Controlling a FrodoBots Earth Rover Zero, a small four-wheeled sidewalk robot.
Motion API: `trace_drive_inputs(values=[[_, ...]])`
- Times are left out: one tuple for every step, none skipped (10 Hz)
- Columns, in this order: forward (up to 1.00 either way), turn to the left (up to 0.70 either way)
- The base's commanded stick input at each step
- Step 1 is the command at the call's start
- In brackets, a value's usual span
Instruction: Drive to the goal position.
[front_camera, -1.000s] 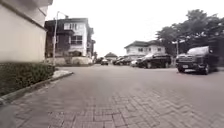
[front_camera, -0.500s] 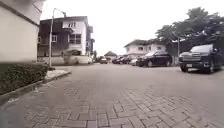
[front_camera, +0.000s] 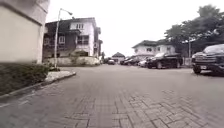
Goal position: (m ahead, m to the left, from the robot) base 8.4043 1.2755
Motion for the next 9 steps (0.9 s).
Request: trace_drive_inputs(values=[[0.7,0.0],[0.7,0.0],[0.7,0.0],[0.7,0.0],[0.7,0.0],[0.7,0.0],[0.7,0.0],[0.7,0.0],[0.7,0.0]])
